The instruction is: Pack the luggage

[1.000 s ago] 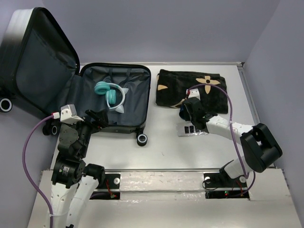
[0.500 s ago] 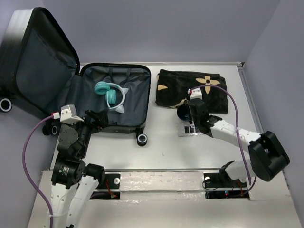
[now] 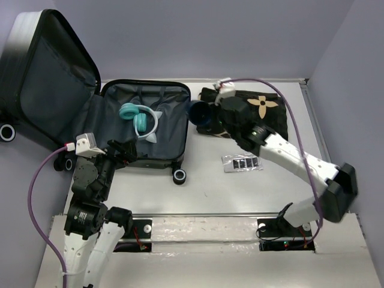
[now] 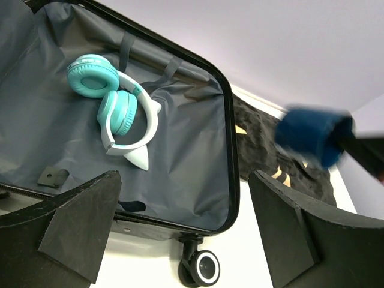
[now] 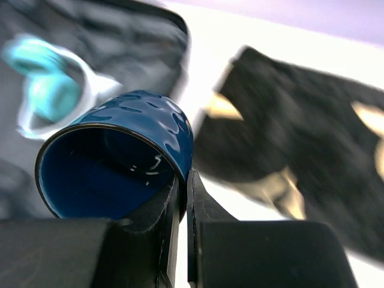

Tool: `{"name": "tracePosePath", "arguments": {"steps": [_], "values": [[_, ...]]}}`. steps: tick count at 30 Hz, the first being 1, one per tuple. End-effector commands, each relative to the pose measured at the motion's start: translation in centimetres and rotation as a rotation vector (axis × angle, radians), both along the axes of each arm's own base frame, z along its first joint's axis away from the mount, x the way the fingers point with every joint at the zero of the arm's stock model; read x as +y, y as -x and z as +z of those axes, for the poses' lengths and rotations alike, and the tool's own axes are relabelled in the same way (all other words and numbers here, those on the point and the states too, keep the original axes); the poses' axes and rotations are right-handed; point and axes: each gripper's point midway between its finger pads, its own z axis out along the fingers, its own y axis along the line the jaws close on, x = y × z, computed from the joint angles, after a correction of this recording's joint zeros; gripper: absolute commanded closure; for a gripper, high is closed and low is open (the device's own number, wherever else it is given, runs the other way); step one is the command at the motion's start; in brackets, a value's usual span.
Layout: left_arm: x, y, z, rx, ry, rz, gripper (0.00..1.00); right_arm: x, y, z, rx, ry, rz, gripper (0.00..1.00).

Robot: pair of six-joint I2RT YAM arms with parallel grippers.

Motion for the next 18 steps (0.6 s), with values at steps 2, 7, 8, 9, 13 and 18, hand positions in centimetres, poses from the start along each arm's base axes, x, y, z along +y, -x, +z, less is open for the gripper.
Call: {"name": "tracePosePath", "arguments": {"steps": [2,7,8,9,13,18], "values": [[-0.2,-0.1,1.1,-0.056,-0.003,-0.014,0.01,10.6,-6.0,6.7,-0.231,-0.075,0.12,0.93],[-0.4,0.1,1.2,-0.057,-0.004,-0.023,0.01,14.2,-11.5,7.8,-0.371,0.102,0.08,0.93],[-0.4,0.0,1.1,-0.056,-0.006,-0.024,0.01,14.7,-12.4,7.3,-0.383,0.138,0.073,0.93],[-0.4,0.1,1.1,-0.057,-0.006,-0.022,0.01,15.5,-13.7,4.9,-0.391,0.227,0.076,0.93],[-0.5,0.1,1.1,-0.056,-0.006,-0.027,0.01,17.5,-15.8,2.1,-0.457,0.392,0.067,0.93],[-0.5,0.1,1.1,-0.055,-0.006,-0.027,0.01,18.5,-16.4,-2.0,-0.485,0.531,0.069,0.93]]}}
